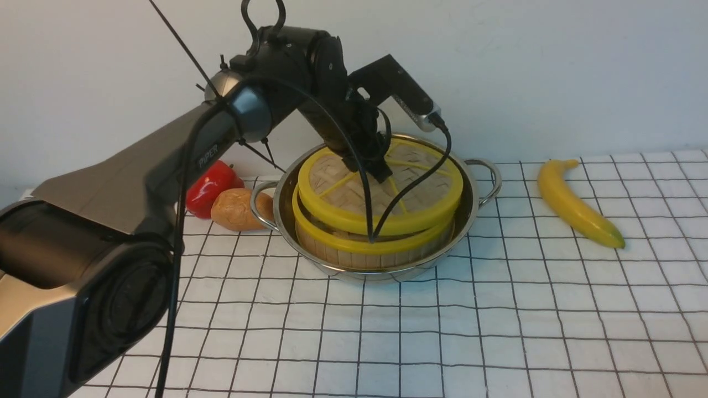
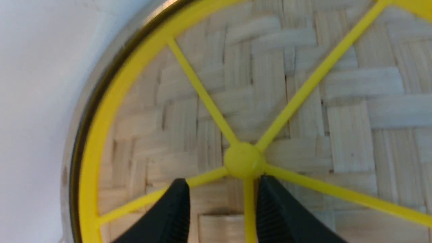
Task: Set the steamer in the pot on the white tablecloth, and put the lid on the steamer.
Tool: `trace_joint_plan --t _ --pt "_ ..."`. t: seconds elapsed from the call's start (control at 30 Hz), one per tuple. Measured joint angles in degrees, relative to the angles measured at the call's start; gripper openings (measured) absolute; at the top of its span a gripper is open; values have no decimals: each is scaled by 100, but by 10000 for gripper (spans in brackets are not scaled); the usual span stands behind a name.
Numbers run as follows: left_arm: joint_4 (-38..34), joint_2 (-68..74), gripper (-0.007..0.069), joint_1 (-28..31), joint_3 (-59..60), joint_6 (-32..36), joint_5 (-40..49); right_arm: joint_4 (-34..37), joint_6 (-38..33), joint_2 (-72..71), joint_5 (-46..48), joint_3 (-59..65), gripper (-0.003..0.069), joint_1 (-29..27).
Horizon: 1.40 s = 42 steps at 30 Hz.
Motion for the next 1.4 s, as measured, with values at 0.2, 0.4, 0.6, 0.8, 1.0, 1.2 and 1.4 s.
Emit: trace_joint_plan --t 0.2,0.4,0.6,0.8,1.0,1.2,1.4 --pt "269 -33 273 0 -44 -170 469 0 0 0 0 0 240 0" --pt "264 -42 273 0 -44 -187 744 0 0 0 0 0 240 0" --pt "258 -73 271 0 -44 -251 757 0 0 0 0 0 240 0" --pt "264 -92 271 0 -44 -295 747 0 0 0 0 0 240 0" --pt "342 -312 271 0 -56 -358 627 0 0 0 0 0 240 0" --pt "342 -870 271 0 -241 -579 1153 0 0 0 0 0 240 0" --pt "342 -1383 271 0 -265 -1211 1418 0 0 0 0 0 240 0"
